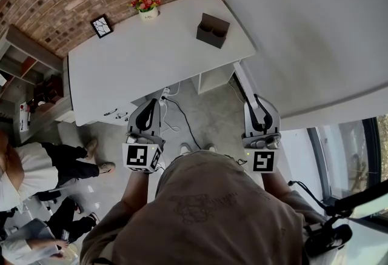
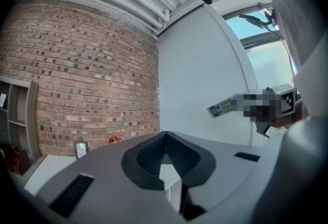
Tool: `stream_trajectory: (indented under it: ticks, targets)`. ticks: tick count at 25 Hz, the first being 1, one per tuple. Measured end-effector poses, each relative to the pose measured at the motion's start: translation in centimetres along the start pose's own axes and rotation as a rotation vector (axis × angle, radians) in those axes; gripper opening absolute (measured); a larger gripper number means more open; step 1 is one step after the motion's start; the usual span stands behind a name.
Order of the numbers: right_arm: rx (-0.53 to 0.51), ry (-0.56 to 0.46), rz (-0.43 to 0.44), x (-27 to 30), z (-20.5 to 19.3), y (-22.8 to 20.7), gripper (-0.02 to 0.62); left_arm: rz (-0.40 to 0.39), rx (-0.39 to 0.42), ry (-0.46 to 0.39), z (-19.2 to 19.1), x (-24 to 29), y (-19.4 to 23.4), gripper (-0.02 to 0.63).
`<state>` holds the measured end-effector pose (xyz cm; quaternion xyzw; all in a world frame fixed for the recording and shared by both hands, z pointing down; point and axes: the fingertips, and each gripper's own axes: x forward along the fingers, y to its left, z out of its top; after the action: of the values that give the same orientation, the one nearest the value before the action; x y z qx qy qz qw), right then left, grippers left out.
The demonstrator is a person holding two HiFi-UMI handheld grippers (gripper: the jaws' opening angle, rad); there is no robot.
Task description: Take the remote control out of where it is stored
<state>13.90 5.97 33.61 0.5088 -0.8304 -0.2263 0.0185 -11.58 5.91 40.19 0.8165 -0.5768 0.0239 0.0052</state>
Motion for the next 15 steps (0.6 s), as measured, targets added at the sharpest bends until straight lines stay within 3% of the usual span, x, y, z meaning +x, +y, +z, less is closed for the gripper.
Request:
stream_trajectory:
  ticks: [15]
  targets:
    - [0.018, 0.011, -0.001, 0.26, -0.21, 0.51, 0.082, 0.001, 0.003, 0.007, -0.05, -0.24, 0.34, 0.011]
